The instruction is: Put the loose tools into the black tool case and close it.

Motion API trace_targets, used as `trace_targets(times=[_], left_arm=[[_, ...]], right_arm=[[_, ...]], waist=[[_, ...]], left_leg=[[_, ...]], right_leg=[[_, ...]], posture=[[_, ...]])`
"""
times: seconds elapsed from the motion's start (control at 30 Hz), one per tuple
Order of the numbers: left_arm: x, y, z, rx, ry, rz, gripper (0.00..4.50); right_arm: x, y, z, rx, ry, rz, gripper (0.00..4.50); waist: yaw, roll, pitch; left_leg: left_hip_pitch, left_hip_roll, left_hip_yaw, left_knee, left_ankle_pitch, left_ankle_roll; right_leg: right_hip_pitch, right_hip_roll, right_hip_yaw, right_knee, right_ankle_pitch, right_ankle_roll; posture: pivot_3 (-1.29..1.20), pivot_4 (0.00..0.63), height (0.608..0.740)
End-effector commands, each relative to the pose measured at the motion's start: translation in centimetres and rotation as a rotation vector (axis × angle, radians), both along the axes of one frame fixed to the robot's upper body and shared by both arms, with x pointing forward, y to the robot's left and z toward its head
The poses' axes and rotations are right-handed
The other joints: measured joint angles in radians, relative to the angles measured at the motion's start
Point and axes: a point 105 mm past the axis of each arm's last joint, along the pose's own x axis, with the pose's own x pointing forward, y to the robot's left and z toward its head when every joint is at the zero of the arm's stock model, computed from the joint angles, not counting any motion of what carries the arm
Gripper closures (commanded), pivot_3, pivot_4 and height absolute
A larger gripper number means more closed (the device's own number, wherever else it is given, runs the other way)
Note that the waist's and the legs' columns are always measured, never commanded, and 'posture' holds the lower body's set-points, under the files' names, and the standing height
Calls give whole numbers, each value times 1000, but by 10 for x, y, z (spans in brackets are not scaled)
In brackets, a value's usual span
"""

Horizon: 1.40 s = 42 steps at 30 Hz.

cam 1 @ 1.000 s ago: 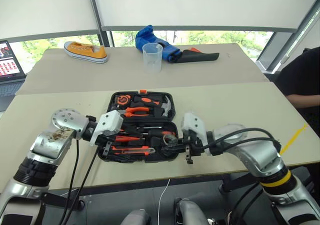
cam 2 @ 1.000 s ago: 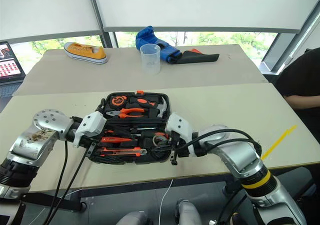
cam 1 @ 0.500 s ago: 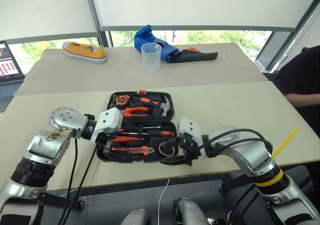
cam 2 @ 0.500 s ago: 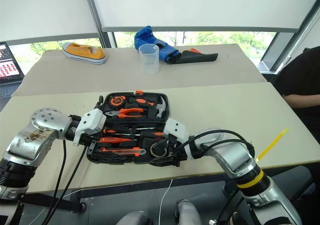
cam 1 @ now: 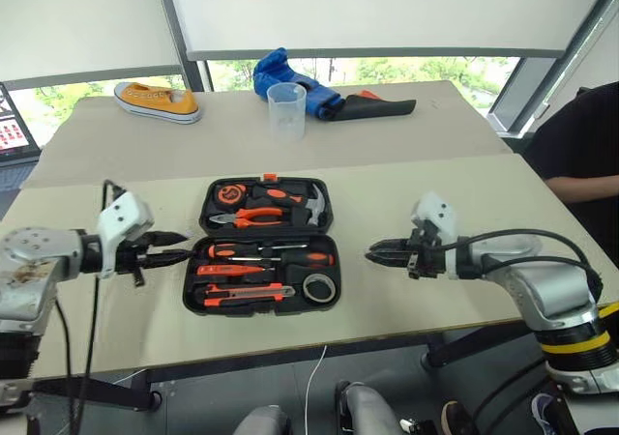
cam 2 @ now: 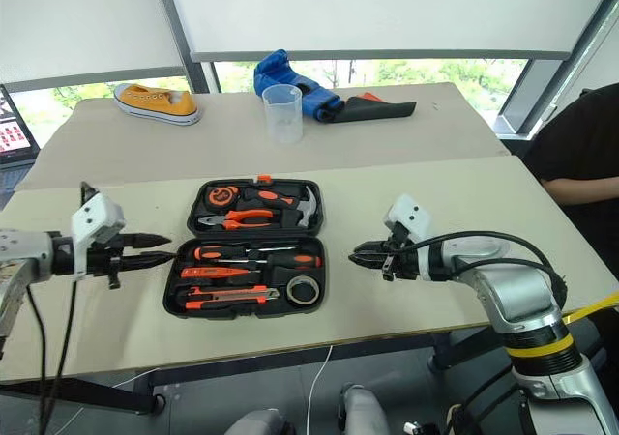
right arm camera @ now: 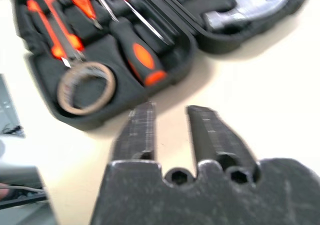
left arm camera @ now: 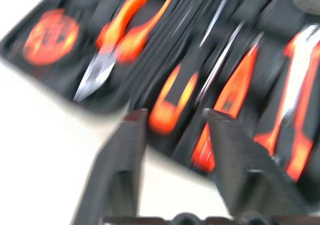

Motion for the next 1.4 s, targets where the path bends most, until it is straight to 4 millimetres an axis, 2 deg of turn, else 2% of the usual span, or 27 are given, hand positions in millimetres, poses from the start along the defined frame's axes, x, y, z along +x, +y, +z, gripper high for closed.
trace_targets(times=[0.03, 0.13, 0.23, 0.4, 0.5, 0.7, 0.97, 1.1, 1.23, 1.27, 1.33, 1.4], left_arm=[[1, 12, -7, 99, -24, 4, 4430], [8, 1, -21, 116, -10, -31, 4430], [18, -19, -24, 92, -19, -82, 4430], [20, -66, -21, -10, -23, -242, 4430], [15, -93, -21, -45, -9, -343, 4430], [10, -130, -26, -49, 8, -486, 4430], [7, -152, -37, -32, 11, -571, 4430], [5, -141, -42, 10, 18, -554, 4430], [2, -97, -42, 57, 78, -432, 4430], [2, -86, -41, 64, 94, -399, 4197], [3, -65, -37, 55, 121, -324, 3748], [11, -51, -29, 5, 133, -228, 2998]], right_arm=[[7, 2, -4, -57, -95, 22, 4500], [15, 7, -10, -82, -136, 23, 4500], [19, 14, -11, -96, -186, 38, 4500], [11, 26, -7, -54, -212, 111, 4500], [2, 25, -5, -29, -202, 140, 4500], [-9, -1, -11, -56, -174, 84, 4500], [-27, -28, -18, -94, -141, 26, 4500], [-31, -40, -22, -129, -139, -18, 4500], [-29, -67, -22, -181, -136, -118, 4500], [-28, -73, -21, -186, -130, -143, 4500], [-27, -84, -17, -173, -106, -187, 3919], [-24, -90, -10, -142, -85, -219, 3354]], waist=[[2, 0, 0], [3, 0, 0], [6, 0, 0], [12, 0, 0], [21, 0, 0], [35, 0, 0], [49, 0, 0], [50, 1, 0], [42, 1, 0], [36, 1, 0], [27, 1, 0], [20, 1, 0]], left_leg=[[0, 0, 0, 0, 0, 0], [0, 0, 0, 0, 0, 0], [-1, -1, 0, 1, 0, 0], [-3, -1, 0, 1, 0, 0], [-5, -2, 0, 2, 0, 0], [-9, -3, -2, 2, 0, 0], [-10, -3, -2, 5, 0, 1], [-9, -3, -2, 6, 0, 1], [-9, -2, -2, 6, 0, 1], [-9, -2, -2, 6, 0, 1], [-9, -2, -1, 6, 0, 1], [-7, -1, 0, 6, 0, 0]], right_leg=[[0, 0, 0, 0, 0, 0], [0, 0, 0, 0, 0, 0], [0, -1, 0, 2, 0, 0], [-3, -1, 0, 4, 0, 0], [-5, -1, -1, 4, 0, 0], [-6, -1, -5, 4, 1, 1], [-5, -5, -2, 3, 1, 1], [-5, -5, 1, 3, 1, 1], [-5, -4, 3, 3, 1, 1], [-5, -5, 3, 3, 1, 1], [-6, -4, 3, 4, 1, 1], [-6, -2, 3, 4, 1, 1]], posture=[[0, 150, 724], [0, 150, 724], [0, 150, 724], [0, 150, 724], [0, 150, 724], [0, 150, 724], [0, 150, 724], [0, 150, 724], [0, 150, 724], [0, 150, 724], [0, 150, 724], [0, 150, 724]])
